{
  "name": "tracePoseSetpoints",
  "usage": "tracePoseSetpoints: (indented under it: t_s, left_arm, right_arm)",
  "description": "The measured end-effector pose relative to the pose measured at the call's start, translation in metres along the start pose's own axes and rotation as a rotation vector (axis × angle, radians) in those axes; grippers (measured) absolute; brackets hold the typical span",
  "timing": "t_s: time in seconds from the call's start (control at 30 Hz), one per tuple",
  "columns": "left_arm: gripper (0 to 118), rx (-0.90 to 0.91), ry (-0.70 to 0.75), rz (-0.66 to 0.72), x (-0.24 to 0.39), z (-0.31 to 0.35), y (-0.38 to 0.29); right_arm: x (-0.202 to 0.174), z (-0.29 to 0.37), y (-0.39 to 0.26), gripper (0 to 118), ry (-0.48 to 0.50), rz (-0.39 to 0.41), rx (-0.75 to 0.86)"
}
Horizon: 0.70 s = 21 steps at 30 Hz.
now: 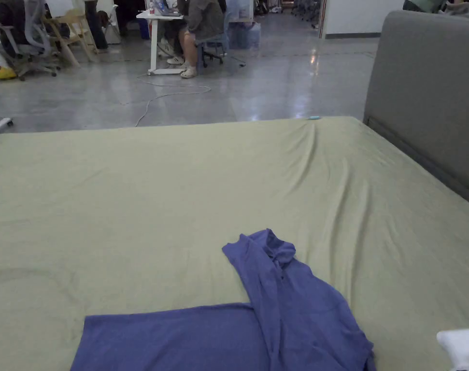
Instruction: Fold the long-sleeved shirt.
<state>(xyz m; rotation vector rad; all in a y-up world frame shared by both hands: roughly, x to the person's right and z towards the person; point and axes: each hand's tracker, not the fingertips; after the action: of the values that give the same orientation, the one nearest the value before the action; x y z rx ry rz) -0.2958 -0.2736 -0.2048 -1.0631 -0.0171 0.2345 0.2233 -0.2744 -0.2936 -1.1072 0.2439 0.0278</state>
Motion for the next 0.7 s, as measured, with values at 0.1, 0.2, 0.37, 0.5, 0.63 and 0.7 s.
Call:
tracePoseSetpoints:
  t_s: [0.1, 0.2, 0.37, 0.5, 0.63, 0.7]
  left_arm:
    - [0, -0.003, -0.096, 0.039, 0.018, -0.009, 0.003]
    - [0, 0.008, -0.114, 0.032, 0.021, -0.016, 0.021]
    - [0, 0.043, -0.087, -0.03, 0.029, -0.025, 0.053]
    - [0, 0.041, -0.095, -0.008, 0.021, -0.037, 0.064]
    - [0, 0.002, -0.105, 0.017, 0.011, -0.054, 0.064]
    - [0, -0.016, -0.092, 0.03, 0.006, -0.061, 0.06]
  right_arm:
    - [-0.023, -0.033, 0.002, 0, -0.008, 0.037, -0.027]
    - [-0.038, -0.06, 0.037, 0, 0.067, 0.04, -0.021]
    - [-0.061, -0.104, 0.186, 78, 0.129, 0.011, 0.127]
    - [-0.077, -0.18, 0.317, 115, 0.087, -0.006, 0.078]
    - [-0.082, -0.274, 0.38, 115, 0.018, -0.083, -0.123]
    - [-0.074, -0.305, 0.39, 115, -0.024, -0.176, -0.174]
